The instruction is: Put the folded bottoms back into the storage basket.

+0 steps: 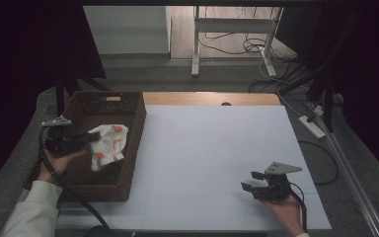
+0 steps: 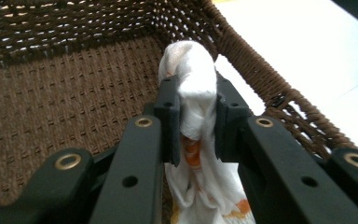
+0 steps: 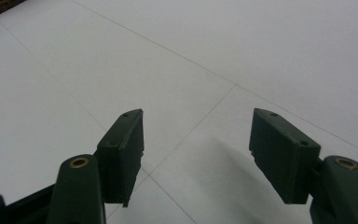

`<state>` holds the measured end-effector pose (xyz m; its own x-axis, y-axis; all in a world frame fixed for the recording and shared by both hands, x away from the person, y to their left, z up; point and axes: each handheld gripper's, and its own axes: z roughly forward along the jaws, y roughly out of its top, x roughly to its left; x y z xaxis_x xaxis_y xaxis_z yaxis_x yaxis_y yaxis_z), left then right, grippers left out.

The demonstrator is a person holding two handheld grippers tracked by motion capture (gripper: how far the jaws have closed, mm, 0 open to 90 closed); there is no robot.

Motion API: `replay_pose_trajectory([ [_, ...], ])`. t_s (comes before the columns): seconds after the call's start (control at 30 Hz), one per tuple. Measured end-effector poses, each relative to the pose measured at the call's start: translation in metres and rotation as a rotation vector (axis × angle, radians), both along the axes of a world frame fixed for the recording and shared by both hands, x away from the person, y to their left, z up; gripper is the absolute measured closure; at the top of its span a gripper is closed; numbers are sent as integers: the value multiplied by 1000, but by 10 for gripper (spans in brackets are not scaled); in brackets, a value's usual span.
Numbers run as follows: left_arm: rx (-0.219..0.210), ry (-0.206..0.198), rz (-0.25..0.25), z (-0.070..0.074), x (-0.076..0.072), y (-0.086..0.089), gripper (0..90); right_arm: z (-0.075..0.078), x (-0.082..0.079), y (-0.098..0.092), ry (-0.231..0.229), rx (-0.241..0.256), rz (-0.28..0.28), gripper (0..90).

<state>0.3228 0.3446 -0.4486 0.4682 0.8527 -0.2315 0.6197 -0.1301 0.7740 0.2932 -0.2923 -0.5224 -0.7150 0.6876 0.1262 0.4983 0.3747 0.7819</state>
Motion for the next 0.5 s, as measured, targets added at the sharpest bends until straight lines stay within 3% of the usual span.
replay_pose_trajectory([
  [0.5,54,41,28,-5,9,4,735,0,-1,0,-3,3,0,355],
])
